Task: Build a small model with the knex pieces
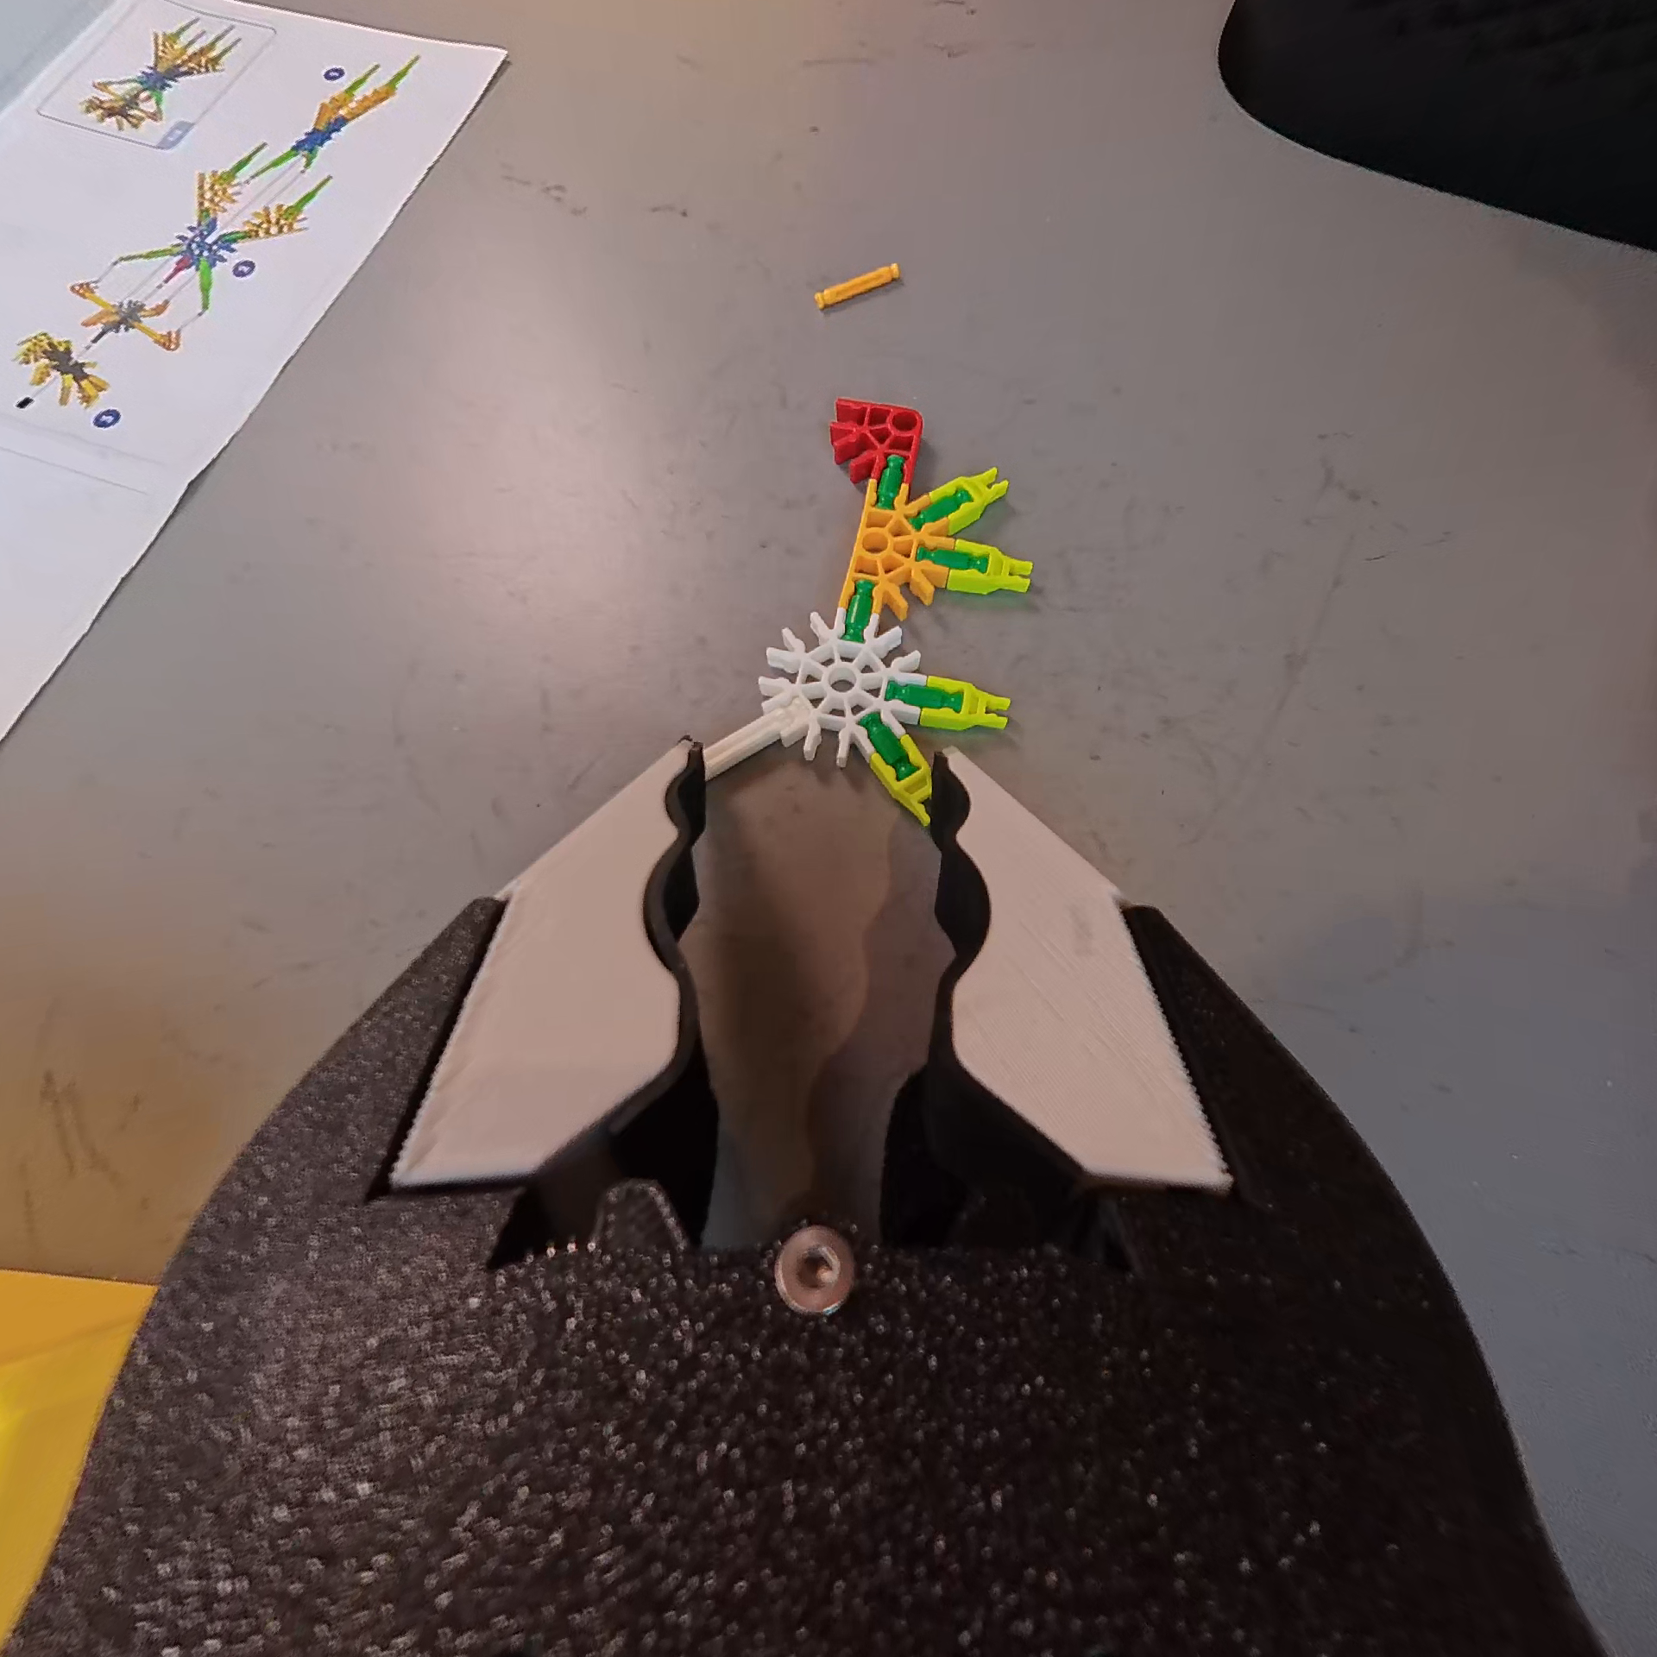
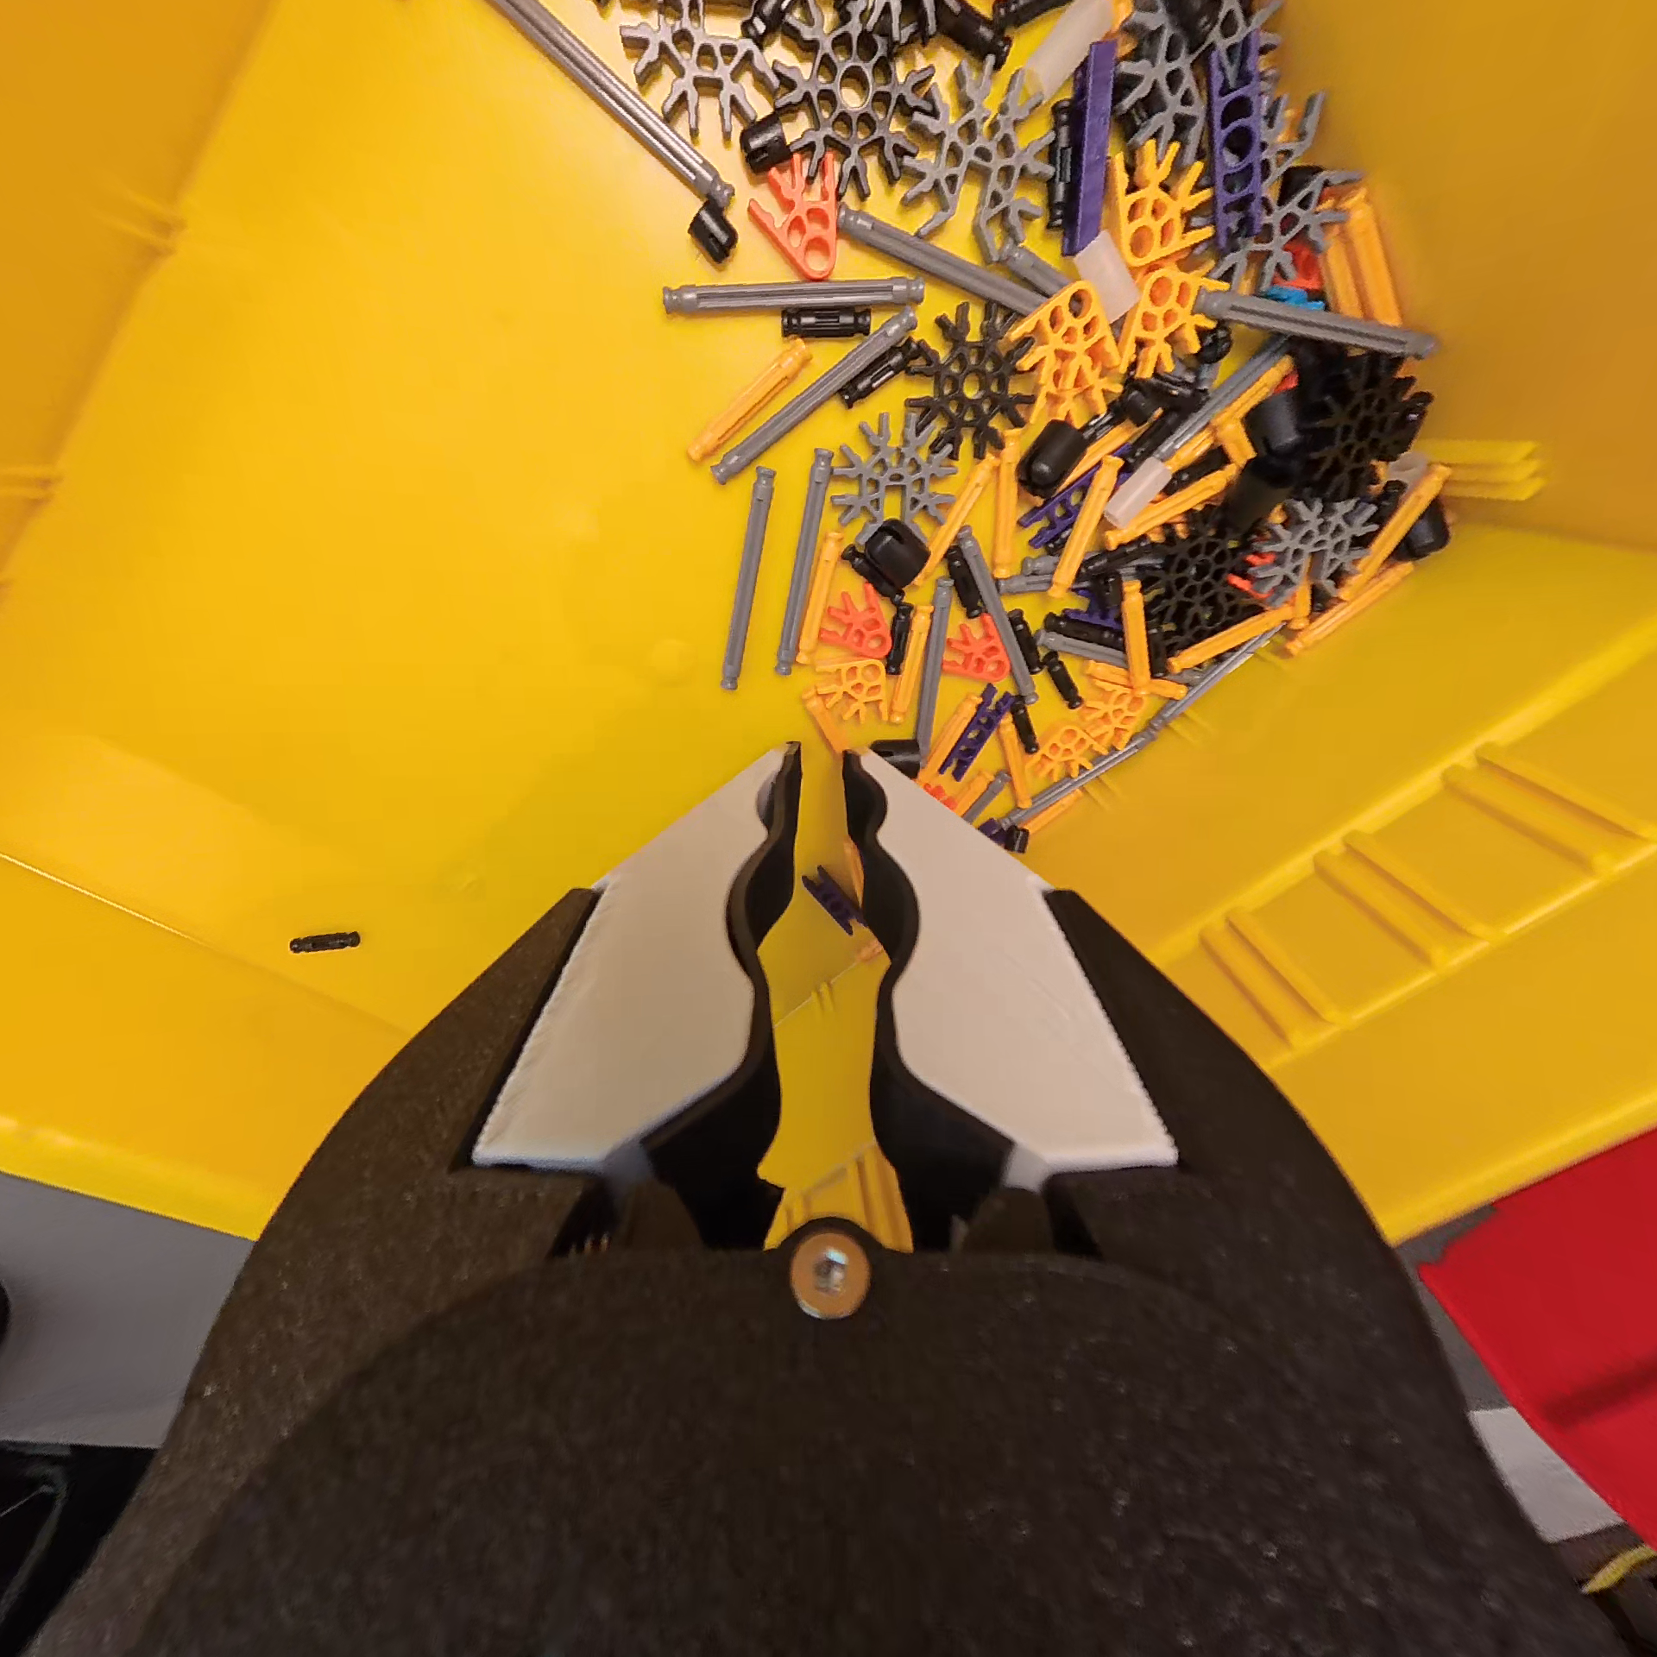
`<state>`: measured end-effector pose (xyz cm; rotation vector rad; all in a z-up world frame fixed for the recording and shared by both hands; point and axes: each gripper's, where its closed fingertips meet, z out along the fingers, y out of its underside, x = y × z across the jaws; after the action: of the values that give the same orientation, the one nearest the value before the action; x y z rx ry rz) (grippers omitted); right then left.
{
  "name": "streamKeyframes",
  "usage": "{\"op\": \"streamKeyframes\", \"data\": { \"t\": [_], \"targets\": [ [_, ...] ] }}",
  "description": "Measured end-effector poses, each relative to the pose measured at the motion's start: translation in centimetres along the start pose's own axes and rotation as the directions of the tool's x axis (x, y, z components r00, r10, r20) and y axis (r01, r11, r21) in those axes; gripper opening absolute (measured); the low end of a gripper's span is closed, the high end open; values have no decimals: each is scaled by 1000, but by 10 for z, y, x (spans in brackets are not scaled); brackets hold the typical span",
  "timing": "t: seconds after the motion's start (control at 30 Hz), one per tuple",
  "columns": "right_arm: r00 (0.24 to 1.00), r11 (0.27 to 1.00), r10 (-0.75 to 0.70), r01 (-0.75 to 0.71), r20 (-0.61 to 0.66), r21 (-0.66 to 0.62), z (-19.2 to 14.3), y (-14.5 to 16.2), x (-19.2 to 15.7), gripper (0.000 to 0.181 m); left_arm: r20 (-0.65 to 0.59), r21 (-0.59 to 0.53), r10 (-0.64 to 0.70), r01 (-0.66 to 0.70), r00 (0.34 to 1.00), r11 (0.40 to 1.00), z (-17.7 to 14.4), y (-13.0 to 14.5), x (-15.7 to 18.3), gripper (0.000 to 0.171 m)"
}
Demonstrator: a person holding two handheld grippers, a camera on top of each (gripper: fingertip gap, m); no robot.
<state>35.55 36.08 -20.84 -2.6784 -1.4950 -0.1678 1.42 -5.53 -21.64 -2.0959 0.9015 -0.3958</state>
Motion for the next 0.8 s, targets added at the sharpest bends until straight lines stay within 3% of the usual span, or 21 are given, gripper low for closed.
{"op": "streamKeyframes", "data": {
  "t": [0.1, 0.4, 0.47, 0.8],
  "targets": [
    [999, 1000, -23, 22, 35, 15, -1, -3, -6, 1, 0, 0, 0, 0, 1000, 1000, 0, 0, 0, 51],
    [996, 995, -54, 47, 78, 82, -4, -7, -31, 7, -6, -4, 21, -21, 1000, 1000, 0, 0, 3, 51],
    [989, 994, -52, 38, 138, 105, -5, -7, -45, 3, -6, -6, 34, -34, 999, 999, 0, 1, 4, 51],
    [999, 980, -27, 21, 28, 196, -2, -8, -47, 1, -5, -8, 41, -41, 999, 999, 1, 0, 5, 51]
  ]
}}
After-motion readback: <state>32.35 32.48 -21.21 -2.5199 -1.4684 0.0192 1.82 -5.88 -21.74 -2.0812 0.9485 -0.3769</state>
